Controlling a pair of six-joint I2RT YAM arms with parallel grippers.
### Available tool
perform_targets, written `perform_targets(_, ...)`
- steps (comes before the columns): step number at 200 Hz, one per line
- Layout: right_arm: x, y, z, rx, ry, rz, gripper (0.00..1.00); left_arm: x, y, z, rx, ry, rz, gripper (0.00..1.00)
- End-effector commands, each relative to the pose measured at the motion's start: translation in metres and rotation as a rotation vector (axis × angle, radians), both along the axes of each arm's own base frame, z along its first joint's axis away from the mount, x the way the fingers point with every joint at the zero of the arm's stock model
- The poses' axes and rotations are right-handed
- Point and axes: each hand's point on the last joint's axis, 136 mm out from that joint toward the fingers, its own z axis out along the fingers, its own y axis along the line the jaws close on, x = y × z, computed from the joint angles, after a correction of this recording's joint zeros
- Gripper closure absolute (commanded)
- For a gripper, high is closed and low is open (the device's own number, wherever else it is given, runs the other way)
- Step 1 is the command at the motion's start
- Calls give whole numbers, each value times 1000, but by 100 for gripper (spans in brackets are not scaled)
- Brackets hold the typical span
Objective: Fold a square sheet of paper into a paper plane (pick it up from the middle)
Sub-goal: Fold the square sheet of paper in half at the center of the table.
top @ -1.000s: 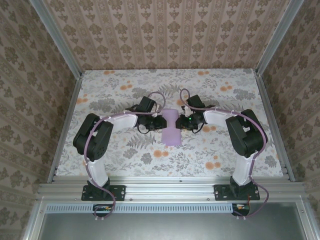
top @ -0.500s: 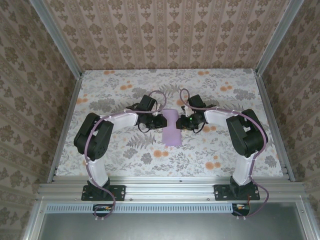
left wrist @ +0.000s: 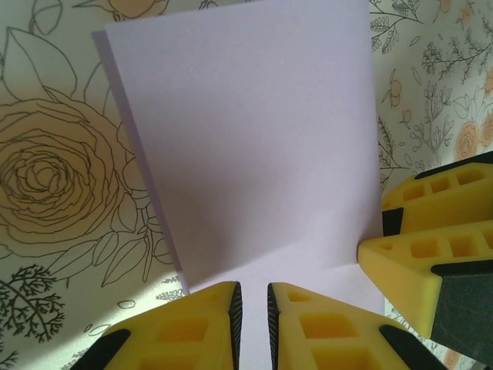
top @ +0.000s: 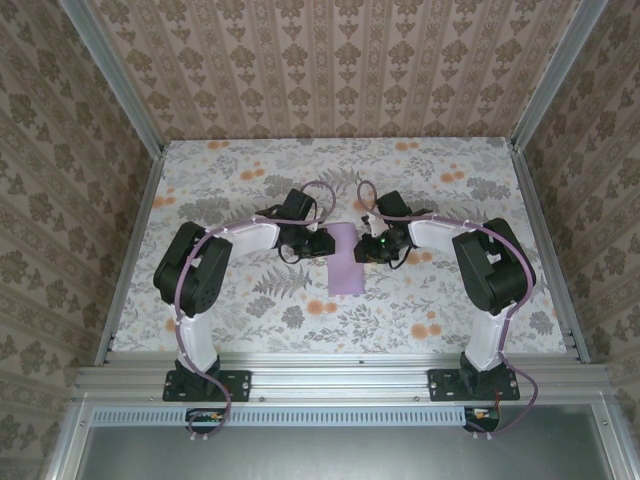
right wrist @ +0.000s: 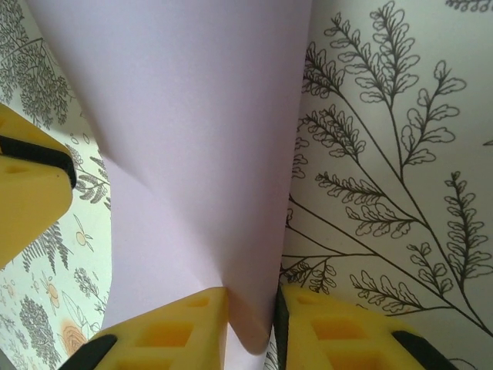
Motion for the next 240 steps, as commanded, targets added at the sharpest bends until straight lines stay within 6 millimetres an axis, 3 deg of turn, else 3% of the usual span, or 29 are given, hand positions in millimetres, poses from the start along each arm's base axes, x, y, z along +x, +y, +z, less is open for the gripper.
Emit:
perform_targets(1, -6, -4, -2, -19, 20, 26, 75, 3, -1, 7, 4, -17, -20, 81)
perform_targets(62, -5, -5, -4, -30, 26, 20, 74, 2, -6, 2, -1, -4, -28, 81)
perform_targets(105, -6, -3, -9, -50, 37, 21, 72, 4, -10, 16, -27, -26, -30, 81)
perform_targets(240, -7, 5, -15, -84, 53, 6, 71, -10, -7, 20, -40, -12, -30, 81)
